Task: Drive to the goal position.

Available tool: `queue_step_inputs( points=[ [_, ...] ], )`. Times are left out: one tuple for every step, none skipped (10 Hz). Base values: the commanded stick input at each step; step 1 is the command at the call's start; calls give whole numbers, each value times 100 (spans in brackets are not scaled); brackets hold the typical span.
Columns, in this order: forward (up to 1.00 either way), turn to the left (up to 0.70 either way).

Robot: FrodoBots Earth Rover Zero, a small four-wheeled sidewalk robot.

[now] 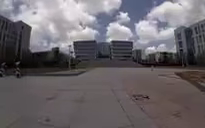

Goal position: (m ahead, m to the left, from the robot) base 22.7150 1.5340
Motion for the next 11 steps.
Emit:
queue_step_inputs(
  points=[
    [70, 0],
    [70, 0],
    [70, 0],
    [70, 0],
    [70, 0],
    [70, 0],
    [70, 0],
    [70, 0],
    [70, 0],
    [70, 0],
    [70, 0]
  ],
)
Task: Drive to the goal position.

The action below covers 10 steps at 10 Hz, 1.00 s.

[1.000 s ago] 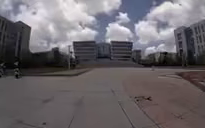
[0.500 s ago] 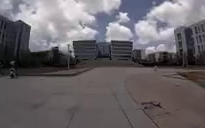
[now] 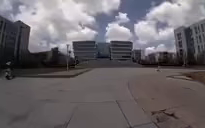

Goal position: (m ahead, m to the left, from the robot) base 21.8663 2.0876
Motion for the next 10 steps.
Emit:
queue_step_inputs(
  points=[
    [70, 0],
    [70, 0],
    [70, 0],
    [70, 0],
    [70, 0],
    [70, 0],
    [70, 0],
    [70, 0],
    [70, 0],
    [70, 0]
  ],
)
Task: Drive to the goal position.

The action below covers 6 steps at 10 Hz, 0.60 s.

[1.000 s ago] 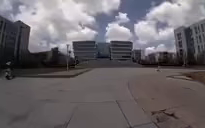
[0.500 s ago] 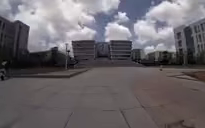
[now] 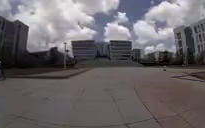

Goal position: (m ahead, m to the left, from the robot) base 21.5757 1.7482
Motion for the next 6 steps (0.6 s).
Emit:
queue_step_inputs(
  points=[
    [70, 0],
    [70, 0],
    [70, 0],
    [70, 0],
    [70, 0],
    [70, 0]
  ],
)
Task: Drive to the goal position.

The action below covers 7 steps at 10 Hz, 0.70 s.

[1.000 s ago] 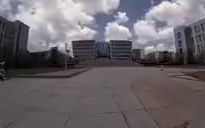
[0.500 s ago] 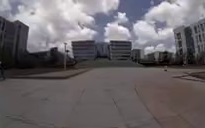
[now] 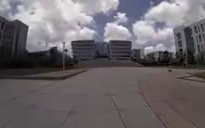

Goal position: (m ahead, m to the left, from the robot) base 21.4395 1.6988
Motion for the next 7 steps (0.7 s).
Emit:
queue_step_inputs(
  points=[
    [70, 0],
    [70, 0],
    [70, 0],
    [70, 0],
    [70, 0],
    [70, 0],
    [70, 0]
  ],
)
